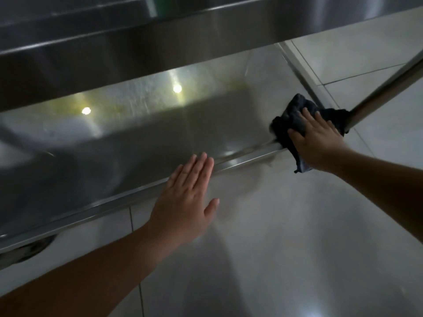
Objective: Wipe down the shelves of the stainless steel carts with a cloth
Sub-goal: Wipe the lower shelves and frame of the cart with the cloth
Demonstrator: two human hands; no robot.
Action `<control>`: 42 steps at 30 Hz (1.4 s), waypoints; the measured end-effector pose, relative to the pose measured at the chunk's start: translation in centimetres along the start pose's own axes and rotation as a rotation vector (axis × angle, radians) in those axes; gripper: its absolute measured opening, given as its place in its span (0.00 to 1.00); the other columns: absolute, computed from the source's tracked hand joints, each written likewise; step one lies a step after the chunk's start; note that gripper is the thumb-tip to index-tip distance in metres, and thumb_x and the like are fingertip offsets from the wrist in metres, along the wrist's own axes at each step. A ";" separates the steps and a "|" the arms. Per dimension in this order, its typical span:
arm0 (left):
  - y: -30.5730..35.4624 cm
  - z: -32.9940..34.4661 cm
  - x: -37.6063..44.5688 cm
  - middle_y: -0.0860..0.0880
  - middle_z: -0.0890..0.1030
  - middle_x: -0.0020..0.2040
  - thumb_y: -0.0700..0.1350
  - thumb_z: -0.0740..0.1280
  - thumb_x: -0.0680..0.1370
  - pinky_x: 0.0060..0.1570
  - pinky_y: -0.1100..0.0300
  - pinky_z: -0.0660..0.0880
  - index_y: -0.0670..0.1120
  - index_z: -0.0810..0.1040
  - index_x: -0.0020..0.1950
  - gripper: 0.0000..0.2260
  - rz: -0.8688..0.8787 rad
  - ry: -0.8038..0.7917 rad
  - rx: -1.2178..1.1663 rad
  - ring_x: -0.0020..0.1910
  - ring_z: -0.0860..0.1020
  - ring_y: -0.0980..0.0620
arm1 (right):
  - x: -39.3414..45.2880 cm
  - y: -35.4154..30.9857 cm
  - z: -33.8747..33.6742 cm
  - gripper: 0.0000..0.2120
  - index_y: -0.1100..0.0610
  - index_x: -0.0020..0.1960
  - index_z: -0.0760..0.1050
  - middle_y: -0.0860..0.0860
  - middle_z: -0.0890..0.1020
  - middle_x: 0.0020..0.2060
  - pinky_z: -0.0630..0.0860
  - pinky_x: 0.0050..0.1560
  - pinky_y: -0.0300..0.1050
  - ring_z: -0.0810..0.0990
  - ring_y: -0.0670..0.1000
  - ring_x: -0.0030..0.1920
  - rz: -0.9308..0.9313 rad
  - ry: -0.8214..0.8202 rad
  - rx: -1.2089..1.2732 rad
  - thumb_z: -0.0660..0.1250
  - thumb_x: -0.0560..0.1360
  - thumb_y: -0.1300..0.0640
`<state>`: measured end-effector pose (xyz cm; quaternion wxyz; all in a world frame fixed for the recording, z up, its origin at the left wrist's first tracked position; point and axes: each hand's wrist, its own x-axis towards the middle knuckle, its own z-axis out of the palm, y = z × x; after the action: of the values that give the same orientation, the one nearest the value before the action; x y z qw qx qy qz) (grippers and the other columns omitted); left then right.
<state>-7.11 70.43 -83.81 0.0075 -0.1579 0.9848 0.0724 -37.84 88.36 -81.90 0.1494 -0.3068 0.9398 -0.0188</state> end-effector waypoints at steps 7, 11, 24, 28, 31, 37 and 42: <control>-0.5 0.5 -0.3 0.48 0.51 0.87 0.62 0.61 0.81 0.82 0.50 0.51 0.46 0.49 0.87 0.41 0.017 0.008 0.016 0.86 0.50 0.49 | 8.2 -1.8 -2.4 0.35 0.50 0.85 0.43 0.50 0.45 0.85 0.38 0.81 0.56 0.39 0.55 0.83 0.052 0.080 0.071 0.42 0.83 0.37; -0.5 0.9 -0.3 0.48 0.51 0.87 0.62 0.62 0.80 0.82 0.50 0.51 0.46 0.49 0.87 0.41 0.012 0.028 0.018 0.86 0.50 0.49 | 10.1 -2.8 -3.3 0.34 0.50 0.85 0.45 0.49 0.47 0.85 0.38 0.81 0.54 0.41 0.54 0.84 0.010 0.109 0.091 0.43 0.84 0.36; -0.4 1.7 -0.5 0.48 0.52 0.87 0.62 0.65 0.79 0.82 0.48 0.54 0.46 0.50 0.87 0.43 0.009 0.078 0.009 0.86 0.52 0.48 | 9.4 -6.8 -1.9 0.34 0.51 0.85 0.48 0.48 0.49 0.85 0.41 0.82 0.57 0.43 0.55 0.84 0.202 0.207 0.155 0.46 0.83 0.39; -0.7 1.5 -0.6 0.48 0.52 0.87 0.62 0.63 0.80 0.82 0.49 0.51 0.46 0.49 0.87 0.42 0.023 0.052 0.018 0.86 0.51 0.49 | 6.7 -17.4 -0.3 0.31 0.47 0.85 0.51 0.46 0.51 0.84 0.41 0.82 0.53 0.46 0.51 0.84 -0.293 0.154 0.145 0.49 0.84 0.39; -0.8 1.4 -0.6 0.48 0.50 0.87 0.62 0.61 0.81 0.83 0.51 0.48 0.46 0.47 0.87 0.41 0.038 0.025 0.038 0.86 0.49 0.49 | 4.2 -19.3 1.1 0.31 0.43 0.84 0.52 0.42 0.53 0.83 0.39 0.80 0.49 0.46 0.47 0.83 -0.593 0.092 0.041 0.47 0.84 0.35; -0.7 1.5 -0.6 0.48 0.52 0.87 0.61 0.64 0.79 0.82 0.51 0.50 0.46 0.50 0.87 0.42 0.025 0.054 0.012 0.86 0.52 0.49 | 9.3 -5.5 -1.9 0.32 0.46 0.84 0.55 0.48 0.56 0.84 0.47 0.81 0.55 0.52 0.54 0.83 -0.186 0.230 0.033 0.50 0.83 0.36; -0.5 1.5 -0.5 0.48 0.52 0.87 0.62 0.64 0.79 0.82 0.48 0.53 0.46 0.50 0.87 0.43 0.013 0.034 -0.013 0.86 0.51 0.49 | 11.3 -2.0 -2.2 0.38 0.50 0.85 0.46 0.49 0.48 0.85 0.42 0.81 0.55 0.45 0.55 0.84 0.144 0.236 0.052 0.41 0.80 0.32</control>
<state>-6.49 70.31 -85.37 -0.0110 -0.1527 0.9853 0.0762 -46.03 79.99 -82.55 0.0464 -0.2301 0.9697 -0.0683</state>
